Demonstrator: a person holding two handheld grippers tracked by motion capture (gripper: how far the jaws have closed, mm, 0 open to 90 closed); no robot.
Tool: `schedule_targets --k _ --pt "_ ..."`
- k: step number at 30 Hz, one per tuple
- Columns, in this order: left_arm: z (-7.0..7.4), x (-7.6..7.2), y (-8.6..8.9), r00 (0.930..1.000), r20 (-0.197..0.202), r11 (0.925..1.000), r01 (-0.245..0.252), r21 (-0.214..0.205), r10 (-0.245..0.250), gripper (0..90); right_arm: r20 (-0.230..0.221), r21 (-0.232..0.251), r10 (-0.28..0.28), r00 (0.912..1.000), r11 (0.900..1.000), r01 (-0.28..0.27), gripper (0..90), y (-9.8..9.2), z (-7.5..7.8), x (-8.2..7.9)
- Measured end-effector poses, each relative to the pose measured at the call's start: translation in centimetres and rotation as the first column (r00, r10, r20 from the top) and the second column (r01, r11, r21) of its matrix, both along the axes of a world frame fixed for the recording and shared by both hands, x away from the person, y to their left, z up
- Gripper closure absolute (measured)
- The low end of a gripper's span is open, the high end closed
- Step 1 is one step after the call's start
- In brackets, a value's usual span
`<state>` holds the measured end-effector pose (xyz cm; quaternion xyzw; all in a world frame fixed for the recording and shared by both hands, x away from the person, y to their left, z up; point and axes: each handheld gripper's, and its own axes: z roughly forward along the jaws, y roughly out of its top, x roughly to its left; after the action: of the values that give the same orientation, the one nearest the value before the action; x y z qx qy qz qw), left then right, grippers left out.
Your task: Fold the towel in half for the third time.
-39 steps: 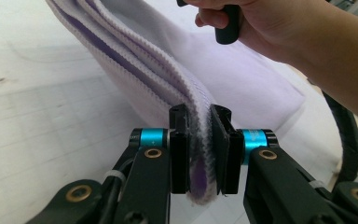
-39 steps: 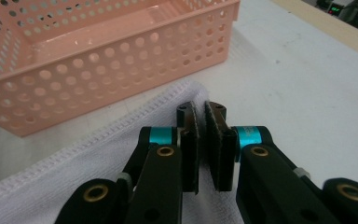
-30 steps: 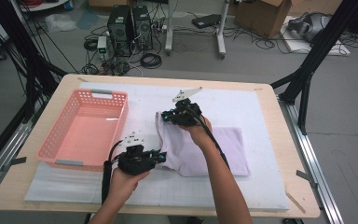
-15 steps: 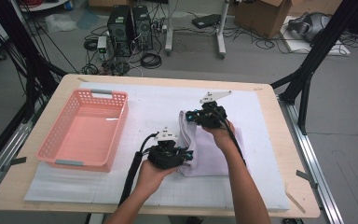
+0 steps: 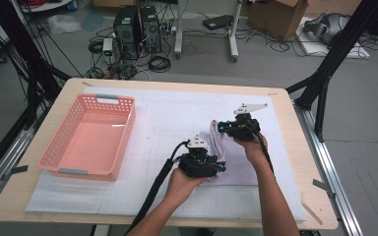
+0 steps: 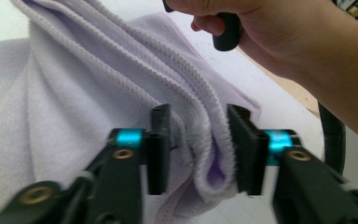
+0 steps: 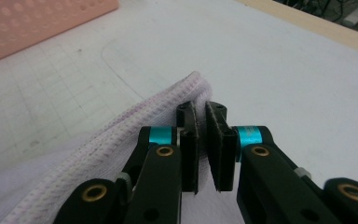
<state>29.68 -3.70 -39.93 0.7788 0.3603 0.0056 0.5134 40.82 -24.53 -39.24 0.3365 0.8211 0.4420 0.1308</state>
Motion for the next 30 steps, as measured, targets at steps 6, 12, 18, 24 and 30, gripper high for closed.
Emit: schedule_targets --k 6,12,18,24,30 --pt "0.5 -0.1 1.1 0.9978 0.064 0.9998 -0.014 -0.016 0.015 44.6 -0.004 -0.003 -0.046 0.9989 0.9989 0.046 84.2 -1.9 -1.0 -0.2" --pt "0.6 -0.4 3.6 0.9853 0.157 0.9977 -0.068 0.0 0.067 41.2 -0.01 -0.037 -0.106 0.9943 0.9937 0.106 84.3 -3.4 -1.2 -0.5" --pt "-0.6 -0.8 6.6 0.9744 0.192 0.9922 -0.123 0.018 0.117 39.9 0.001 -0.131 -0.157 0.9876 0.9791 0.156 84.5 -3.8 -1.0 -0.9" --pt "-1.9 -1.4 9.3 0.9644 0.221 0.9876 -0.155 0.026 0.146 38.4 0.015 -0.203 -0.217 0.9762 0.9552 0.215 82.0 -4.8 -1.0 -1.2" --pt "-2.6 -1.9 10.8 0.9602 0.236 0.9861 -0.163 0.035 0.15 37.0 0.046 -0.083 -0.297 0.9539 0.9505 0.299 67.2 -6.7 0.3 -3.0"
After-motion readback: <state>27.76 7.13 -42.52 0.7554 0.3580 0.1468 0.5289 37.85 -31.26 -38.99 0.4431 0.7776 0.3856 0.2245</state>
